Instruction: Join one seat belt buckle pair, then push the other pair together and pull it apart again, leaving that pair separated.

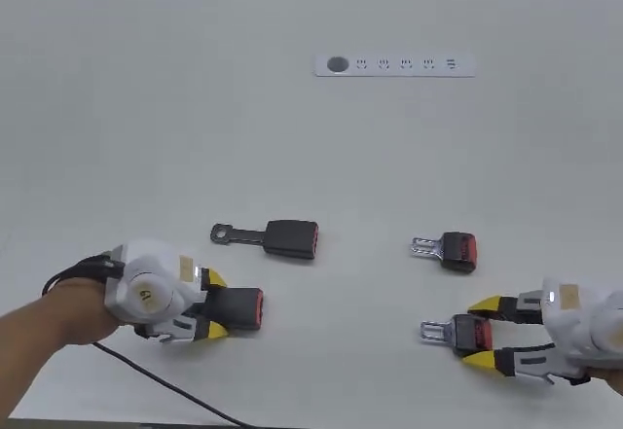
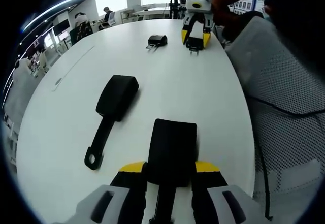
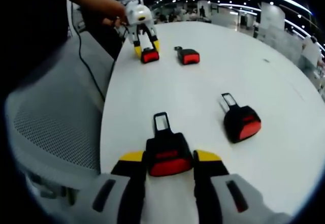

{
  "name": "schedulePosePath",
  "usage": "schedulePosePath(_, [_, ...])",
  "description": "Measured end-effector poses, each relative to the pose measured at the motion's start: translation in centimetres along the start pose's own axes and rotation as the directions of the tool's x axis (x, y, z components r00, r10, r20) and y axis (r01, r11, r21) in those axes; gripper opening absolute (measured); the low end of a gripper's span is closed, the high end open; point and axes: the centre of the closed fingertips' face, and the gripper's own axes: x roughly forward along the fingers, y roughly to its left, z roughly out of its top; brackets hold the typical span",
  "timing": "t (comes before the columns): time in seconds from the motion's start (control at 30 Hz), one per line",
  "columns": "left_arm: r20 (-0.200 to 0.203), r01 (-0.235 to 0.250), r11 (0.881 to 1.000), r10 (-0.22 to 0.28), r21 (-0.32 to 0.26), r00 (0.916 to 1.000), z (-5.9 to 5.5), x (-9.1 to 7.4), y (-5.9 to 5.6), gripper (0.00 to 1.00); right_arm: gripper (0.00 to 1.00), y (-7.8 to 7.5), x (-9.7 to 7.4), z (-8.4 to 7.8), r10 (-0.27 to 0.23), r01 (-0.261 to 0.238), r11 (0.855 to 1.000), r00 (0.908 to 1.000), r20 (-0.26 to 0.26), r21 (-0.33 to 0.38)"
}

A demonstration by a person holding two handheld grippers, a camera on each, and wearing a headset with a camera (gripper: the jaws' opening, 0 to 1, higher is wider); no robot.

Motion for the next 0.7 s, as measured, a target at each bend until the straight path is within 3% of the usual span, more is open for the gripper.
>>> schedulePosePath(0.3, [0.003,0.019,1.000,-0.019,0.011,0.9998,-0.1,0.0,0.0,0.35,0.36,-0.2,-0.2,0.0,0.011,-0.012,1.000,0.9988,0.048,0.025])
schedulePosePath(0.7, [-0.032,0.056,0.998,-0.055,0.032,0.9979,-0.3,0.0,0.0,0.35,0.36,-0.7,1.0,1.3,-0.002,0.000,1.000,0.9969,0.079,0.019])
